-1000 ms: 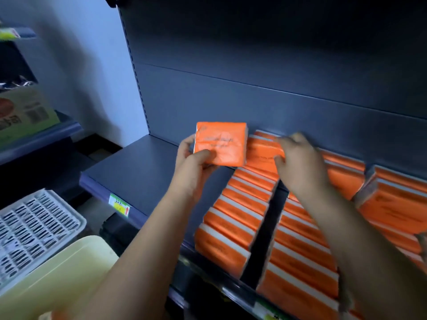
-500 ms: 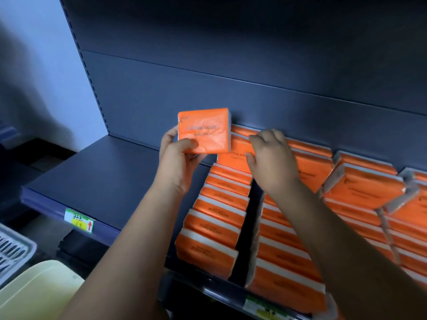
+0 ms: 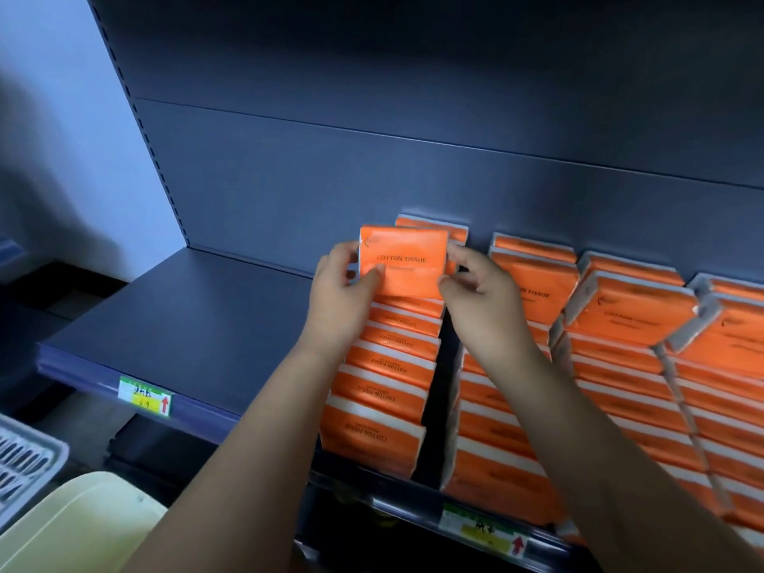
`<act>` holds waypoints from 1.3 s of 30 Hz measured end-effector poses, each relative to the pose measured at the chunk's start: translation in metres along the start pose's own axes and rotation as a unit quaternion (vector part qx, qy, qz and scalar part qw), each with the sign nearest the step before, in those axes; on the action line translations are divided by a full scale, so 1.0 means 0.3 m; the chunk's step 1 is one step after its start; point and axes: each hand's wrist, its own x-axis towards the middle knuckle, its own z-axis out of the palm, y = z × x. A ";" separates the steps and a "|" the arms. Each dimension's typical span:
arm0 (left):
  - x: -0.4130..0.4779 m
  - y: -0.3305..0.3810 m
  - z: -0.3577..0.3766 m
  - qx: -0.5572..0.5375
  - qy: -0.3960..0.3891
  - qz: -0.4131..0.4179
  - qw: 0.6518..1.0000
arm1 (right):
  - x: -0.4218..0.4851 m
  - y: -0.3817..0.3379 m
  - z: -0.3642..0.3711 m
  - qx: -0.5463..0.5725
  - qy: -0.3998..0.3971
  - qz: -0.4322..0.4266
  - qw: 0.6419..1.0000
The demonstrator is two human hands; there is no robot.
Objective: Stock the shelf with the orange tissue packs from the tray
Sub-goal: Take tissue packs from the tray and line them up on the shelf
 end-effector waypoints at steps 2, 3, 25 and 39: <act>0.007 -0.018 -0.005 0.084 -0.023 0.013 0.996 | -0.005 0.019 -0.003 -0.013 -0.004 0.035 0.999; 0.011 -0.018 -0.007 0.095 -0.047 0.006 0.994 | -0.009 0.029 -0.001 -0.014 -0.005 0.045 0.999; -0.188 0.128 -0.048 0.417 0.032 0.144 0.897 | -0.192 -0.094 0.006 -0.291 0.011 -0.168 0.942; -0.909 -0.034 -0.763 0.555 0.207 -0.093 0.800 | -0.752 -0.304 0.522 -0.217 -0.191 -0.315 0.904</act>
